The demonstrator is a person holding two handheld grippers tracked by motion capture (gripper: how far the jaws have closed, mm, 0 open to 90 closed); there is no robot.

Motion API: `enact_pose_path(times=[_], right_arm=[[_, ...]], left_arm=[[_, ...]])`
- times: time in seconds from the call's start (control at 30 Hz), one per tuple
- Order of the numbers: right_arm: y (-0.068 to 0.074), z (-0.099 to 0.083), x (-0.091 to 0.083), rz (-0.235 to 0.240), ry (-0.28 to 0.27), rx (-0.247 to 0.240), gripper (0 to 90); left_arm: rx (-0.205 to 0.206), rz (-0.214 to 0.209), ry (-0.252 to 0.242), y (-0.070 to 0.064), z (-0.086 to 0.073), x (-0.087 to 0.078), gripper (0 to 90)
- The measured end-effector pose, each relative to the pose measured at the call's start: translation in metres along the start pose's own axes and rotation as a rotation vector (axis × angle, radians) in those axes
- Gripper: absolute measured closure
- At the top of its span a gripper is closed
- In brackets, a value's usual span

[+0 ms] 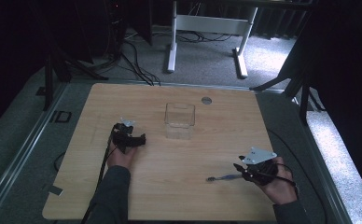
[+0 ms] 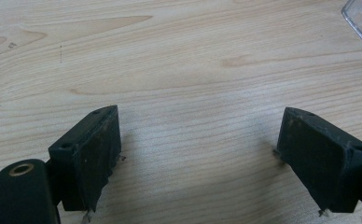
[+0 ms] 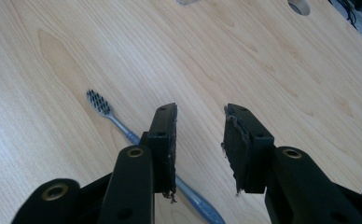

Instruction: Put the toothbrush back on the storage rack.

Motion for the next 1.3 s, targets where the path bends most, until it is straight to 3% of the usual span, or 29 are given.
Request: enact_pose_path(times=[1.3], right_arm=[[0.009,0.004,0.017,0.086,0.032,-0.049,65.8]], left_arm=[[0.000,0.000,0.000,0.000,0.000,0.000,13.8]])
Point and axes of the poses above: each handheld gripper's, and its own axes: x roughly forward along the jaws, z roughly out of its top, y roughly to its left, the point moved 7 cm from there along x, roughly forward along the jaws, and after that the axes turned 2 degrees about z, right-handed, at the moved point
